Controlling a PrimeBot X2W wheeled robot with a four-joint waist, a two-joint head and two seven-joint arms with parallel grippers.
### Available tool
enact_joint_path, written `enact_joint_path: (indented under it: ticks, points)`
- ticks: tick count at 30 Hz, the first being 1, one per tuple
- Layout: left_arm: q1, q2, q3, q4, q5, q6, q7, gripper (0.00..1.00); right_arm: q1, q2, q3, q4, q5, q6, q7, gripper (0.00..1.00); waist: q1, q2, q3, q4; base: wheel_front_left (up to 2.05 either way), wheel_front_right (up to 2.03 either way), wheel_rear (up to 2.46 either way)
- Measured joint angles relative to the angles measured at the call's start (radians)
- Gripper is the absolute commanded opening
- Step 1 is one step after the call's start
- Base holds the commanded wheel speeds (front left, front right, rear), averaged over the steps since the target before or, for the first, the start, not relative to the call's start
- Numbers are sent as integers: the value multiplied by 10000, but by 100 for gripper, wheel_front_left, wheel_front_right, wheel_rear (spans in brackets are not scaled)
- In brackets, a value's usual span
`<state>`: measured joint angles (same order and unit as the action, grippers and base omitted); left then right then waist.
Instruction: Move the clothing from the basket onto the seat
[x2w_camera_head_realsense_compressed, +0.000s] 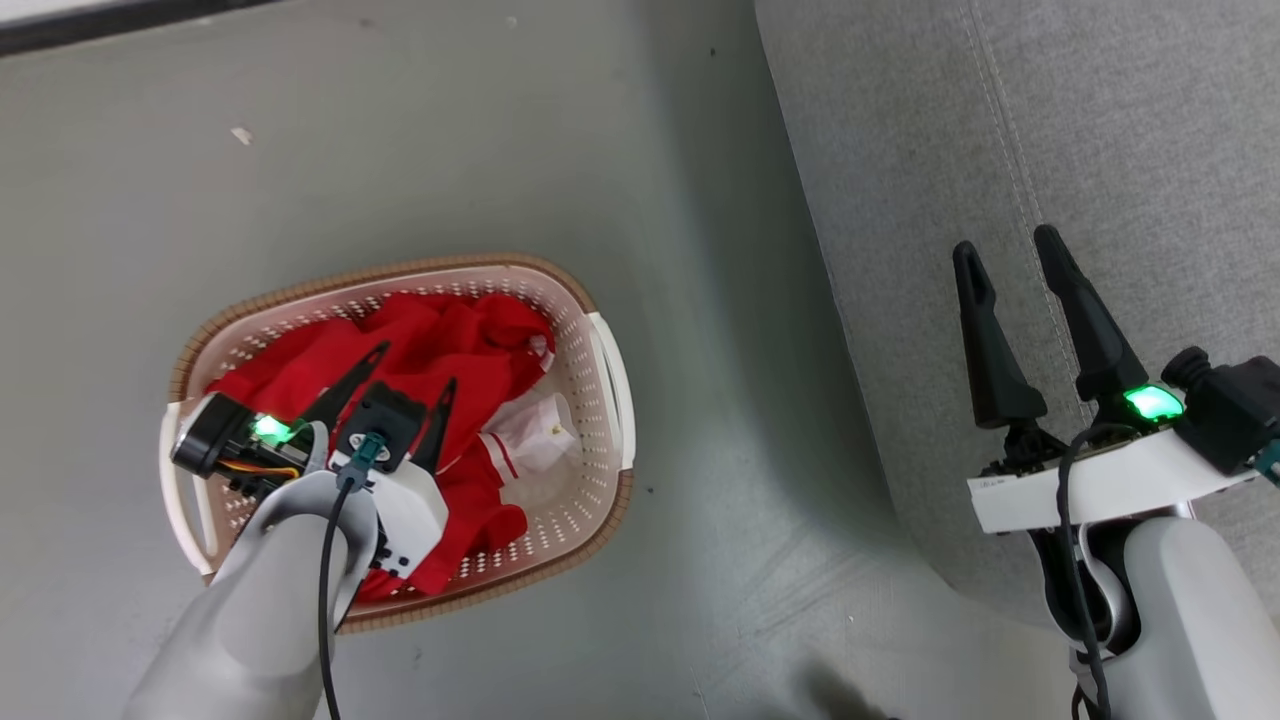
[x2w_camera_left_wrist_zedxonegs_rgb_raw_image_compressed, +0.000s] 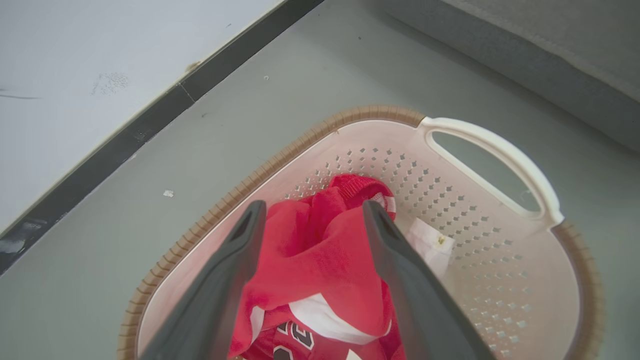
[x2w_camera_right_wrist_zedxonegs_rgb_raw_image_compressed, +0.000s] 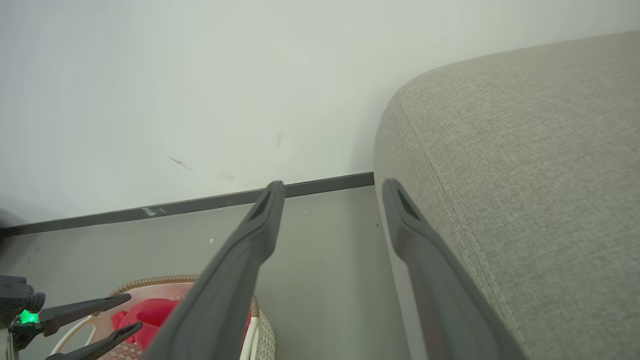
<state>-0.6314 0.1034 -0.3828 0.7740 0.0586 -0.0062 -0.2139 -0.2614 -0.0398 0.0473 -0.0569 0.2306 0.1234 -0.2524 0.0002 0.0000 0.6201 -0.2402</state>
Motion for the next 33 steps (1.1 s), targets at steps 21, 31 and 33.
enact_joint_path:
  ticks: [21, 31, 33]
  points:
    - [-649, 658, 663, 1229, 19, 740, 6, 69, -1282, -6, 362, 104, 257, 0, -27, 100, 0, 0, 1367, -627, 0, 0, 0]
    - [-797, 431, 508, 1498, -10, 727, -4, 0, -1641, -10, 326, 301, 257, 0, -27, 100, 0, 0, 1519, -636, 0, 0, 0]
    - [-796, 320, 627, 1498, -203, 704, -81, 0, -1713, -10, 326, 355, 257, 0, -27, 100, 0, 0, 1492, -617, 0, 0, 0]
